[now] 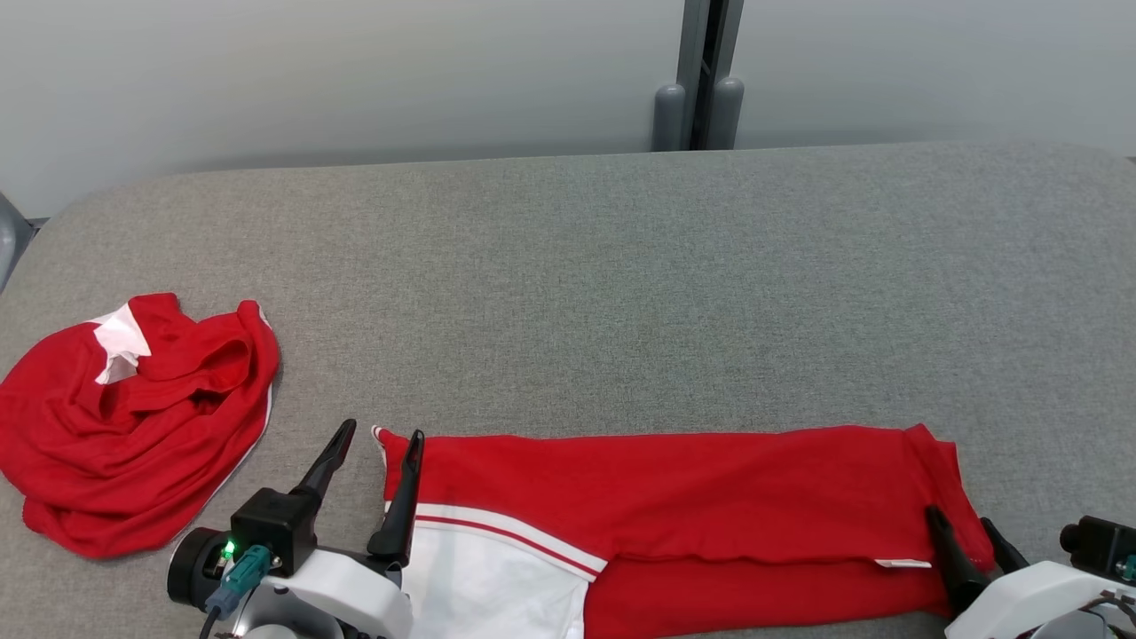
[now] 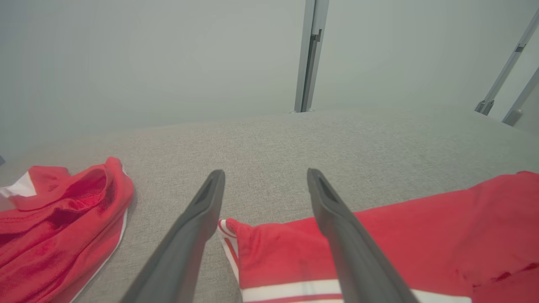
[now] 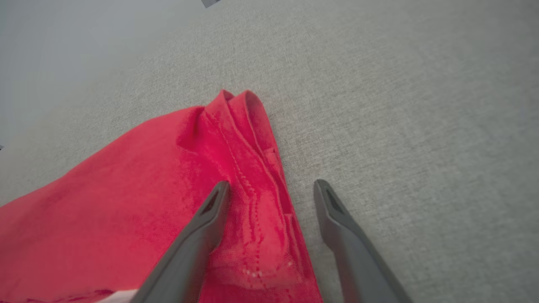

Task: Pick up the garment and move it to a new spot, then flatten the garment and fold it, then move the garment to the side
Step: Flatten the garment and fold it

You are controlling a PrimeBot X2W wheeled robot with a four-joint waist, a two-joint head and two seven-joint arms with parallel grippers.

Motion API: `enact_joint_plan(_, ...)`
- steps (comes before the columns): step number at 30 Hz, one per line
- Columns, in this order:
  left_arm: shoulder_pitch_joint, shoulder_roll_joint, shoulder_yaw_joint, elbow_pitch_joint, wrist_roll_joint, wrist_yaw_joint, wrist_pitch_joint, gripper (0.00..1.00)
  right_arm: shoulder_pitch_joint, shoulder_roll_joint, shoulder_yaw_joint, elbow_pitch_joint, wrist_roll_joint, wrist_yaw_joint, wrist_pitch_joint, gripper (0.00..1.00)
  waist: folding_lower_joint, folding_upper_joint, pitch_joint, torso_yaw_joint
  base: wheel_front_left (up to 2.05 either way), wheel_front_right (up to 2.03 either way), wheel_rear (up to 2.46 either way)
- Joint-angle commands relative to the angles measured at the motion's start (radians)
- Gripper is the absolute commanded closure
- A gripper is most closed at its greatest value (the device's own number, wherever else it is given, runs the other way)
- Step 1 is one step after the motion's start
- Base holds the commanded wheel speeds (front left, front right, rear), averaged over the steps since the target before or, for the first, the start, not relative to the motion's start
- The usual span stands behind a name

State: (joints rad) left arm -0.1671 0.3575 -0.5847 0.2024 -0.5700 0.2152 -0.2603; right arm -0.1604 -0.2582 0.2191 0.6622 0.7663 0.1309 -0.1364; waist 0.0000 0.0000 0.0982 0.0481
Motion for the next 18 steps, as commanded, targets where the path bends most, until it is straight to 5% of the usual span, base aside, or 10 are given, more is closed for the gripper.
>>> enact_joint_plan(1,0.001,0.001,0.01,0.002,0.009,-0.004,-0.006,0.0,-0.011,0.0,0.008,0.008,0.007,0.0,-0.003,0.0,0.0,0.0,0.0,0.0,0.0,0.0,0.0)
enact_joint_plan(9,0.009,-0.002,0.04,0.009,0.027,-0.02,-0.005,0.0,-0.02,-0.003,0.071,0.056,0.033,-0.001,-0.013,0.0,0.0,0.0,0.002,-0.009,0.0,0.0,0.0)
enact_joint_plan(11,0.009,-0.004,0.043,0.01,0.029,-0.021,-0.005,0.0,-0.027,-0.005,0.084,0.063,0.035,-0.001,-0.019,0.76,0.0,0.0,0.003,-0.012,0.0,0.0,0.0)
enact_joint_plan(12,0.009,-0.005,0.044,0.011,0.032,-0.021,-0.006,0.0,-0.031,-0.008,0.091,0.066,0.031,-0.001,-0.027,1.0,0.0,0.0,0.004,-0.013,0.0,0.0,0.0)
enact_joint_plan(18,0.008,-0.01,0.047,0.018,0.04,-0.03,-0.006,0.0,-0.061,-0.032,0.112,0.087,0.04,-0.001,-0.064,1.0,0.0,0.0,0.008,-0.018,0.0,0.0,0.0)
